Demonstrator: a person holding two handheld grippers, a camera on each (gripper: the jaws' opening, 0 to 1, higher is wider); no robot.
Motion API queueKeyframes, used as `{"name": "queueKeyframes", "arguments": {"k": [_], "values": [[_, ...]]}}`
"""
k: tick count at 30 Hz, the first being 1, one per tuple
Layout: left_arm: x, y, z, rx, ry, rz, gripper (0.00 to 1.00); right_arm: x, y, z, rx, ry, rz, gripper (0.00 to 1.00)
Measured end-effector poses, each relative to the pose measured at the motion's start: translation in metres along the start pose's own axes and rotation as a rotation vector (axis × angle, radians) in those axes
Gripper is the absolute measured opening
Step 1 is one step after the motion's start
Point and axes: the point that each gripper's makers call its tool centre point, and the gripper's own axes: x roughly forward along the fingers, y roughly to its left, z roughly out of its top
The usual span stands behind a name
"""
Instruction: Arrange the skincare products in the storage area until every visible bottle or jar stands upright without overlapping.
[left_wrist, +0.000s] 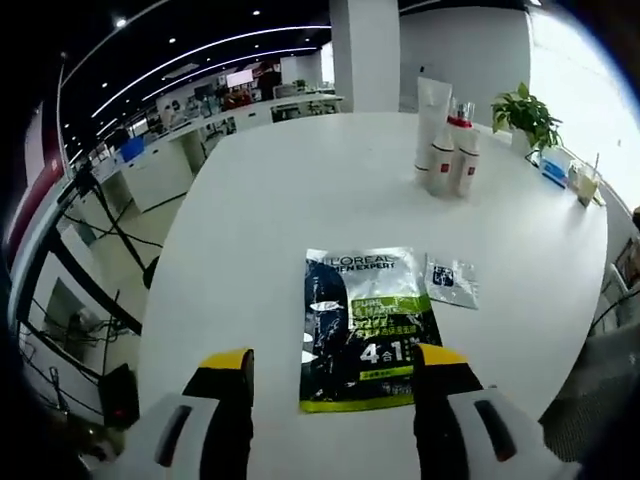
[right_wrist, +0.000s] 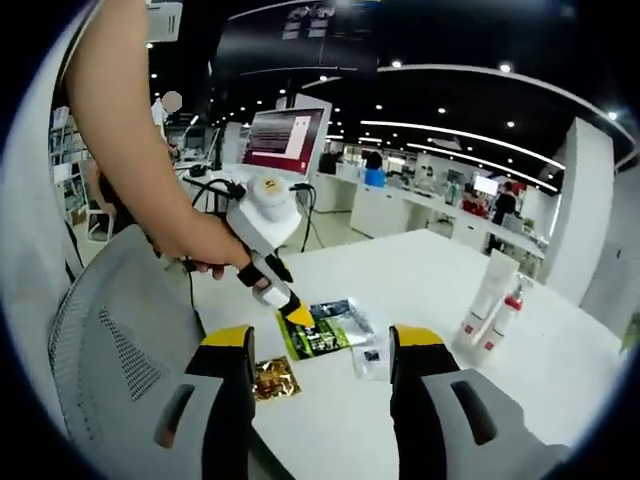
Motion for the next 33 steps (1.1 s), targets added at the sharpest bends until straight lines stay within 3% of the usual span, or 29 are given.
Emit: {"name": "queueKeyframes", "arguments": {"k": [13, 17, 20, 22, 25, 27, 33], "values": [[0.016, 0.009, 0.005, 0.022, 0.014, 0.026, 0.72, 0.0, 0.0, 0.002, -0.014, -0.003, 0.003, 0.44], [0.025, 0.001, 0.011, 0.02, 0.008, 0.003, 0.75, 0.0, 0.0, 0.001, -0.012, 0.001, 0.006, 0.44], [0.034, -0.011, 0.019, 0.035, -0.003, -0.024, 0.83, 0.0, -0.001, 0.003, -0.003, -0.008, 0.01, 0.43], [0.043, -0.02, 0.018, 0.053, 0.027, -0.063, 0.92, 0.0, -0.001, 0.004, -0.001, -0.013, 0.015, 0.43], [0.051, -0.022, 0.016, 0.097, 0.059, -0.062, 0.93, 0.0, 0.001, 0.004, -0.01, -0.012, 0.021, 0.43], [0.056, -0.021, 0.007, 0.106, 0.118, -0.058, 0.94, 0.0, 0.001, 0.003, -0.018, -0.004, 0.019, 0.43], [0.064, -0.029, 0.008, 0.082, 0.119, -0.082, 0.98, 0.001, 0.003, 0.0, -0.019, 0.008, 0.026, 0.42]]}}
